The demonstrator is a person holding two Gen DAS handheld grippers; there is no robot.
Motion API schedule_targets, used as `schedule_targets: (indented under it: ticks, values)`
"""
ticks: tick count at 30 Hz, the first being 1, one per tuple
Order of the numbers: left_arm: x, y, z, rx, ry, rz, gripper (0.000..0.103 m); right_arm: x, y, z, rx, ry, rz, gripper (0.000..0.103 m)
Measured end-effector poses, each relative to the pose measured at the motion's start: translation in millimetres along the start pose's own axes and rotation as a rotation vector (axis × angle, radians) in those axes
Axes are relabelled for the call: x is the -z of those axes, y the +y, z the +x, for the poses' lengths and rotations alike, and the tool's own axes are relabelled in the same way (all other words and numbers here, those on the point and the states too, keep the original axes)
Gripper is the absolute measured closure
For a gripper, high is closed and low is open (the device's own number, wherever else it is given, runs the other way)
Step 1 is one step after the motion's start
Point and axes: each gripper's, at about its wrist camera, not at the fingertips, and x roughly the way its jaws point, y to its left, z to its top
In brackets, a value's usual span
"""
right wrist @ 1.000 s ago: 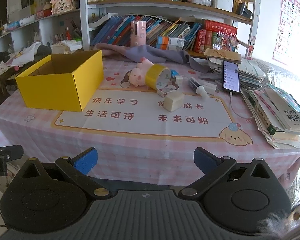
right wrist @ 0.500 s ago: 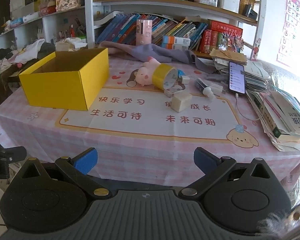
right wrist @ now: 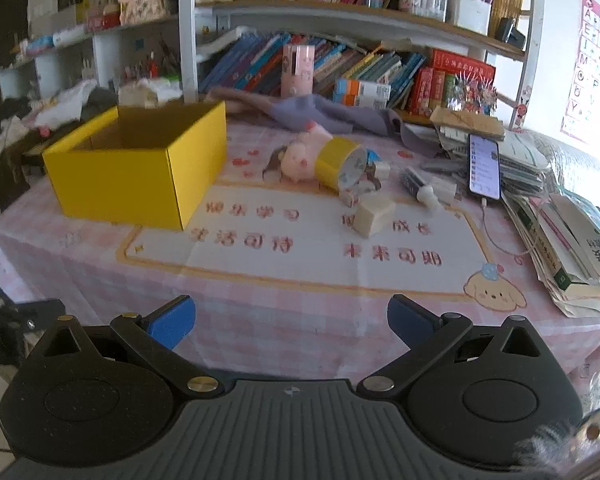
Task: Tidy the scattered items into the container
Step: 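Move both tools toward the scattered items beside the pig toy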
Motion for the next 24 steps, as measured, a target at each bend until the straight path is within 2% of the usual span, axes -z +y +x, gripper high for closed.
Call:
schedule_targets:
  ticks: [10,24]
  values:
    - [-12.4,-9.0,15.6,0.028,-0.008,0.015,0.000,-11.4,-12.1,16.0,0.002,-0.002,0.019,0.000]
    - [-35.7,-43.9,37.7,0.093,-0.050,0.101,0.000,-23.7,-44.7,34.7,-0.002,-0.028,0.074,0.000]
